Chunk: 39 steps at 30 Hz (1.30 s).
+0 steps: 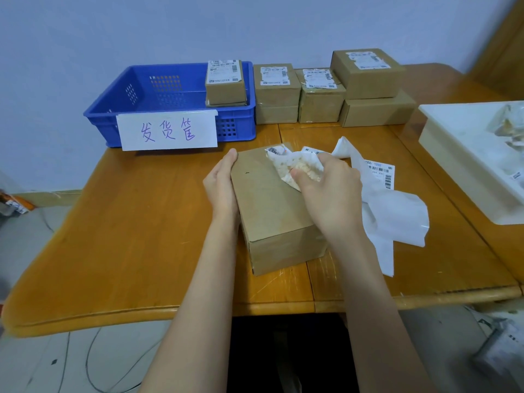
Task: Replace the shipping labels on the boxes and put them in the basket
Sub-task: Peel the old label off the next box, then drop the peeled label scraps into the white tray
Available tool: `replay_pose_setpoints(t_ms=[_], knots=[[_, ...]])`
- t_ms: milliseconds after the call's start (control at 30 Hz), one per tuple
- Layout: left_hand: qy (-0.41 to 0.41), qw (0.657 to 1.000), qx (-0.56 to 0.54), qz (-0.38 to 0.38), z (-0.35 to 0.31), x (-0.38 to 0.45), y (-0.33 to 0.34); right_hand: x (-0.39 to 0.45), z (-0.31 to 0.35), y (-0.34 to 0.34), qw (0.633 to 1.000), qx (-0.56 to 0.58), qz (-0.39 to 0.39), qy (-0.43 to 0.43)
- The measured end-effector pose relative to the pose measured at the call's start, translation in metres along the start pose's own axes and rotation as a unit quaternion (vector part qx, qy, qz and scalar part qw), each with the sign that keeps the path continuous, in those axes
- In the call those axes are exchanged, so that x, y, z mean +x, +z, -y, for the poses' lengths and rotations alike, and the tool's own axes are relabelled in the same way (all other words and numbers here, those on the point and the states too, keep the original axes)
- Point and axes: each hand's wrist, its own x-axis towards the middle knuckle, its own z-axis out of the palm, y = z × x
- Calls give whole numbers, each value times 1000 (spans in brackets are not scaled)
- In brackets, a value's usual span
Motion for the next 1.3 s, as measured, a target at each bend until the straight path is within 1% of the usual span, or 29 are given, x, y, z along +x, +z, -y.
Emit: replay_pose_setpoints(t_ms=[67,167,233,267,333,400,467,533,600,700,767,867,967,1000,1033,1067,1100,1133,1167,1200,1233,1300], knots=[[-1,1000,-1,1,0,0,0,1,-1,-2,999,47,10,12],[-9,1000,-7,0,-1,0,0,0,-1,-5,989,136,50,35],[-17,1000,-15,-6,-2,-1,1,-2,-2,-3,991,117,63,24],[-18,1000,-17,-8,-2,-1,1,-3,-2,-2,995,85,59,7],[-19,1000,-11,-6,-3,-2,1,-3,-4,2,999,38,27,-27],[-16,1000,1,-1,-3,-2,0,0,-4,3,1000,25,-2,-18],[-15,1000,2,4,-3,-4,-1,6,-6,2,998,51,-27,15],[-14,1000,2,3,-4,-5,-2,10,-9,1,992,115,-34,40],[-19,1000,13,1,-7,-5,-1,8,-12,-2,970,224,1,90],[-47,998,38,10,-14,-1,-3,6,-17,-4,892,397,92,194],[-73,995,64,20,-20,3,-7,8,-20,-2,859,454,99,215],[-116,986,103,58,-29,10,-14,11,-24,-1,837,495,78,222],[-130,966,198,104,-40,15,-14,12,-27,-1,840,491,102,207],[-113,957,247,98,-44,17,-12,12,-28,-1,840,493,104,203],[-79,947,303,80,-49,18,-10,13,-29,-3,837,499,101,202],[-20,928,368,50,-54,21,-7,14,-31,-5,834,505,98,201],[55,897,438,22,-62,23,-3,15,-32,-9,830,513,95,197],[134,857,498,0,-71,23,4,16,-34,-13,827,521,91,191],[204,823,531,-11,-81,21,13,17,-35,-18,821,534,85,186],[259,808,529,-11,-91,15,27,18,-37,-24,813,548,73,183],[292,814,503,1,-99,8,43,20,-39,-30,803,565,53,182],[312,853,414,55,-110,-15,82,26,-47,-48,784,588,-12,198]])
